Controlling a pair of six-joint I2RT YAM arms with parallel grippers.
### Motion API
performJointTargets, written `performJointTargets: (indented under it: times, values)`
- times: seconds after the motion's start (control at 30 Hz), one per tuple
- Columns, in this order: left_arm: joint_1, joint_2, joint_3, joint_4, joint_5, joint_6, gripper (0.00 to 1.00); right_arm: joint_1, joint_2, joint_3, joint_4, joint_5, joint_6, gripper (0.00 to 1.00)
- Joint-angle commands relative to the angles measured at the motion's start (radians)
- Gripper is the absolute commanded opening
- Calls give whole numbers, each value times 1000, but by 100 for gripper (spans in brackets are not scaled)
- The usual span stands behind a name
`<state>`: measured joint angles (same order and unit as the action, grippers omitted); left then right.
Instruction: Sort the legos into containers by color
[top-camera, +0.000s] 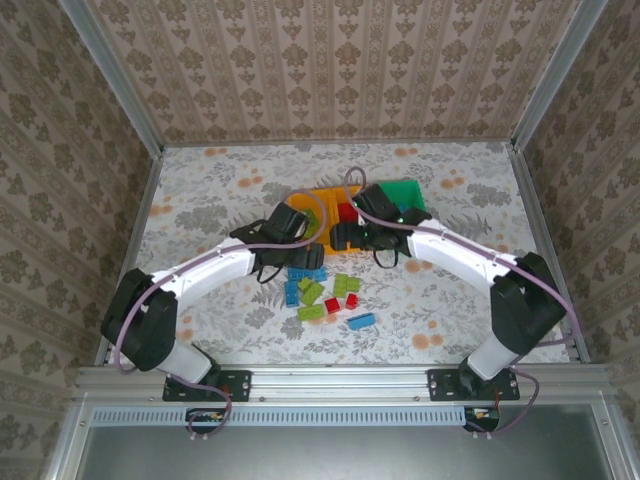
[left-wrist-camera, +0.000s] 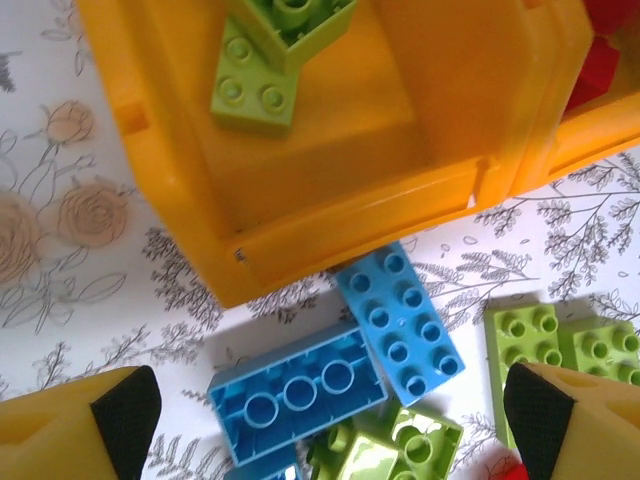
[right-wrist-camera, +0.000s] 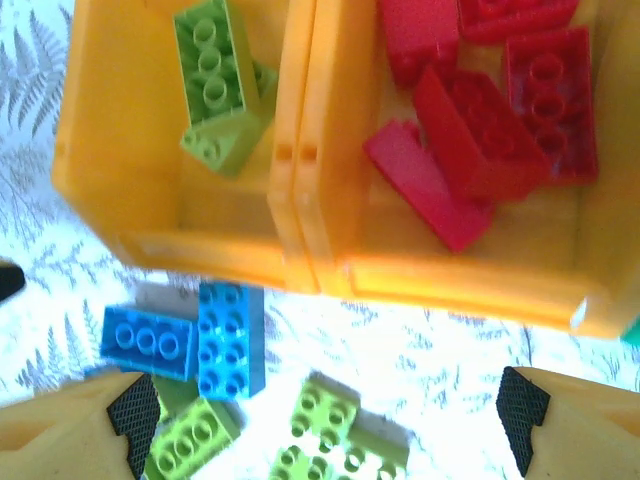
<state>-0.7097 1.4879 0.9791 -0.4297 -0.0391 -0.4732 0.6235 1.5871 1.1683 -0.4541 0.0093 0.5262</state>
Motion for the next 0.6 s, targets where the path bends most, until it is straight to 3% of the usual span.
performJointTargets:
  times: [0.0, 0.1, 0.27, 0.57]
  values:
    - [21, -31, -32, -27, -28, -48, 93, 57, -79, -111, -52, 93, 55, 92]
    - [49, -38, -55, -10, -15, -76, 94, 161, -161, -209, -75, 165, 128, 100]
    - [84, -32, -60, 2, 6, -78, 95, 341, -265, -316, -126, 288, 252, 100]
    - [101, -44, -68, -4, -6, -80, 96, 483, -233, -398, -88, 291, 303, 100]
